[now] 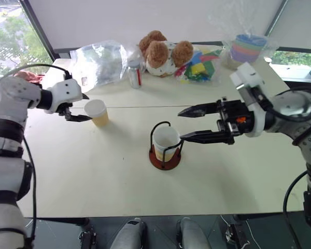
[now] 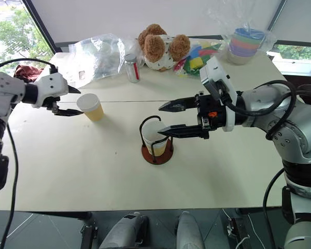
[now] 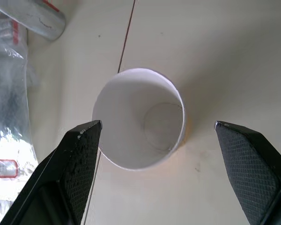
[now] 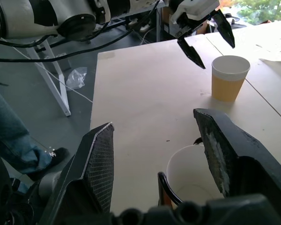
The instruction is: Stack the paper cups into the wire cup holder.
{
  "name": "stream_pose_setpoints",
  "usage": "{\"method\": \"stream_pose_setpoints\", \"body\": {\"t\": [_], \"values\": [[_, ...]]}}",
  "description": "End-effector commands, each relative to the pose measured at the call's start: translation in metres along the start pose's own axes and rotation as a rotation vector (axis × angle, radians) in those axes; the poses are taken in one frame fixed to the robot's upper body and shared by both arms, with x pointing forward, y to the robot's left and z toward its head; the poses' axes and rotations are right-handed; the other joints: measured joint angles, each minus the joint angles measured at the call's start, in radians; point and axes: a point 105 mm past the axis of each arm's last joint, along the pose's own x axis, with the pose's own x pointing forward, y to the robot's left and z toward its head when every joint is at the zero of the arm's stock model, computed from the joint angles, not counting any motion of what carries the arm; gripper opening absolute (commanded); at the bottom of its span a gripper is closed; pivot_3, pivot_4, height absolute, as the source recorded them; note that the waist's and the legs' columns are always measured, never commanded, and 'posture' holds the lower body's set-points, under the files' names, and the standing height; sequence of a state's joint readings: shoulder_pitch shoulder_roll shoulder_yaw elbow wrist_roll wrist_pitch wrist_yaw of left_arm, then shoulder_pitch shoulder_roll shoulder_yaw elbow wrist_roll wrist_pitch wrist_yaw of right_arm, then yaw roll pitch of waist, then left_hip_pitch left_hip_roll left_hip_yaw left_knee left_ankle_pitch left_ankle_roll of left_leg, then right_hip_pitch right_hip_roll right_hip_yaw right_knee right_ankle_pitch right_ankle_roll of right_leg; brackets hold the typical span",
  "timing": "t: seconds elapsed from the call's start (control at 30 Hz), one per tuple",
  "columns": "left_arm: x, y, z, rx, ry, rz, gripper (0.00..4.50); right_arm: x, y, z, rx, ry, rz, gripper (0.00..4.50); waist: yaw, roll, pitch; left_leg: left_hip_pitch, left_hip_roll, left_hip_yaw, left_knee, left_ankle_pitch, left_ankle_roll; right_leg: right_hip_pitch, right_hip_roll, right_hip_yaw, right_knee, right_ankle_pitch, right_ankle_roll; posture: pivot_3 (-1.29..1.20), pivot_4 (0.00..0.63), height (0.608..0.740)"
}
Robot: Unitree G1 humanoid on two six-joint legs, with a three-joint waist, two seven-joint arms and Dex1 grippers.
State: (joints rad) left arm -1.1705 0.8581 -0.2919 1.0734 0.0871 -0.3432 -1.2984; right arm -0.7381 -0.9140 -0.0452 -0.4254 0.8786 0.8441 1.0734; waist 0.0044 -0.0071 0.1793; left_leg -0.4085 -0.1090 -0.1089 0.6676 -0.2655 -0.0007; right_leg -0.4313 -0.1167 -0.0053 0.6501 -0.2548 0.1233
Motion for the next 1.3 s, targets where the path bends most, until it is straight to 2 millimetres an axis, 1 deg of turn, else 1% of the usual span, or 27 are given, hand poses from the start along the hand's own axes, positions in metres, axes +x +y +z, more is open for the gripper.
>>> {"method": "stream_pose_setpoints", "body": {"t": [0.03,0.17,0.2,0.23,0.27,0.37,0.43,0.53,0.73,0.8,0.83,0.93,1.0,1.03,1.07,1.1,1.13,1.2,1.23,1.3], "values": [[0.002,0.000,0.000,0.029,0.026,-0.030,3.97,-0.006,0.003,0.011,-0.051,-0.009,-0.030,2.97,-0.003,0.000,0.000,0.000,0.000,0.000,0.000,0.000,0.000,0.000,0.000,0.000,0.000,0.000,0.000,0.00,0.150,0.740],[0.013,-0.008,-0.002,0.030,0.059,-0.101,3.97,-0.009,0.003,0.011,-0.044,-0.003,-0.057,2.97,-0.018,0.000,0.000,0.000,0.000,0.000,0.000,0.000,0.000,0.000,0.000,0.000,0.001,0.000,0.000,0.00,0.150,0.740],[0.015,-0.008,-0.003,0.036,0.071,-0.101,3.44,-0.010,0.001,0.009,-0.047,0.014,-0.076,2.97,-0.020,0.000,0.000,0.000,0.000,0.000,0.000,0.000,0.001,0.000,0.000,0.000,0.001,0.000,0.000,0.00,0.150,0.740],[0.015,-0.008,-0.004,0.037,0.078,-0.101,3.12,-0.011,0.000,0.007,-0.051,0.028,-0.091,2.97,-0.021,0.000,0.000,0.000,0.000,0.000,0.000,-0.001,0.001,0.000,0.000,0.000,0.001,0.000,0.000,0.00,0.150,0.740],[0.016,-0.008,-0.004,0.036,0.081,-0.100,2.67,-0.012,-0.001,0.006,-0.050,0.034,-0.103,2.97,-0.021,0.000,0.000,0.000,0.000,0.000,0.000,-0.001,0.001,-0.001,0.000,0.000,0.001,0.000,0.000,0.00,0.150,0.740],[0.017,-0.008,-0.004,0.029,0.080,-0.100,1.00,-0.015,-0.002,0.006,-0.048,0.043,-0.125,2.97,-0.021,0.000,0.000,0.000,0.000,0.000,0.000,-0.001,0.001,-0.001,0.000,0.000,0.001,0.000,0.000,0.00,0.150,0.740],[0.018,-0.009,-0.004,0.029,0.082,-0.100,0.11,-0.017,-0.005,0.000,-0.052,0.090,-0.151,2.97,-0.020,0.000,0.000,0.000,0.000,0.000,0.000,-0.001,0.001,-0.001,0.000,0.000,0.001,0.000,0.000,0.00,0.150,0.740],[0.019,-0.009,-0.004,0.032,0.082,-0.096,0.04,-0.019,-0.006,-0.007,-0.051,0.123,-0.166,2.97,-0.017,0.000,0.000,0.000,0.000,0.000,0.000,-0.001,0.002,-0.001,0.000,0.000,0.001,0.000,0.000,0.00,0.150,0.740],[0.019,-0.003,0.001,0.051,0.065,-0.055,0.04,-0.018,-0.007,-0.007,-0.053,0.118,-0.160,2.97,-0.018,0.000,0.000,0.000,0.000,0.000,0.000,-0.001,0.002,-0.001,0.000,0.000,0.001,0.000,0.000,0.00,0.150,0.740],[0.014,0.002,0.005,0.070,0.060,-0.046,0.04,-0.018,-0.008,-0.007,-0.054,0.117,-0.161,2.97,-0.018,0.000,0.000,0.000,0.000,0.000,0.000,-0.001,0.002,-0.001,0.000,0.000,0.001,0.000,0.000,0.00,0.150,0.740],[0.010,0.005,0.010,0.075,0.051,-0.046,0.04,-0.018,-0.008,-0.008,-0.054,0.118,-0.163,2.97,-0.018,0.000,0.000,0.000,0.000,0.000,0.000,-0.001,0.002,-0.001,0.000,0.000,0.001,0.000,0.000,0.00,0.150,0.740],[-0.004,0.016,0.031,0.094,-0.008,-0.049,0.04,-0.020,-0.010,-0.009,-0.048,0.120,-0.172,2.97,-0.017,-0.002,0.001,0.000,0.000,0.000,0.000,-0.001,0.002,-0.001,0.000,0.000,0.001,0.000,0.000,0.00,0.150,0.740],[-0.015,0.021,0.052,0.116,-0.068,-0.089,0.04,-0.022,-0.012,-0.012,-0.036,0.122,-0.188,2.97,-0.018,-0.002,0.001,0.000,0.000,0.000,0.000,-0.001,0.002,-0.001,0.000,0.000,0.001,0.000,0.000,0.00,0.150,0.740],[-0.020,0.021,0.068,0.137,-0.113,-0.121,0.04,-0.025,-0.015,-0.014,-0.025,0.129,-0.209,2.97,-0.017,-0.002,0.001,-0.001,0.000,0.000,0.000,-0.001,0.002,-0.001,0.000,0.000,0.001,0.000,0.000,0.00,0.150,0.740],[-0.023,0.020,0.079,0.150,-0.143,-0.143,0.04,-0.028,-0.017,-0.016,-0.018,0.133,-0.222,2.97,-0.016,-0.002,0.001,-0.001,0.000,0.000,0.000,-0.001,0.002,-0.001,0.000,0.000,0.001,0.000,0.000,0.00,0.150,0.740],[-0.026,0.019,0.096,0.165,-0.193,-0.161,0.04,-0.033,-0.020,-0.021,-0.010,0.162,-0.249,2.97,-0.016,-0.002,0.001,-0.001,0.000,0.000,0.000,-0.001,0.002,0.000,0.000,0.000,0.001,0.000,0.000,0.00,0.150,0.740],[-0.031,0.013,0.120,0.179,-0.272,-0.193,0.04,-0.041,-0.023,-0.030,0.000,0.215,-0.289,2.97,-0.017,-0.002,0.001,-0.001,0.000,0.000,0.000,-0.001,0.002,0.000,0.000,0.000,0.001,0.000,0.000,0.00,0.150,0.740],[-0.040,-0.011,0.161,0.198,-0.401,-0.310,0.04,-0.055,-0.025,-0.044,0.020,0.297,-0.350,2.97,-0.019,-0.002,0.001,-0.002,0.000,-0.001,0.000,-0.001,0.001,0.000,0.000,0.000,0.002,0.000,0.000,0.00,0.150,0.740],[-0.044,-0.021,0.172,0.199,-0.432,-0.358,0.04,-0.059,-0.026,-0.047,0.027,0.316,-0.364,2.97,-0.021,-0.002,0.001,-0.002,0.000,-0.001,0.000,-0.001,0.002,-0.001,0.000,0.000,0.002,0.000,0.000,0.00,0.150,0.740],[-0.044,-0.040,0.194,0.246,-0.498,-0.454,0.04,-0.064,-0.020,-0.047,0.040,0.318,-0.378,2.97,-0.022,0.000,0.000,-0.002,0.000,-0.001,0.000,-0.001,0.002,-0.001,-0.001,0.001,0.002,0.000,0.000,0.00,0.150,0.740]]}}
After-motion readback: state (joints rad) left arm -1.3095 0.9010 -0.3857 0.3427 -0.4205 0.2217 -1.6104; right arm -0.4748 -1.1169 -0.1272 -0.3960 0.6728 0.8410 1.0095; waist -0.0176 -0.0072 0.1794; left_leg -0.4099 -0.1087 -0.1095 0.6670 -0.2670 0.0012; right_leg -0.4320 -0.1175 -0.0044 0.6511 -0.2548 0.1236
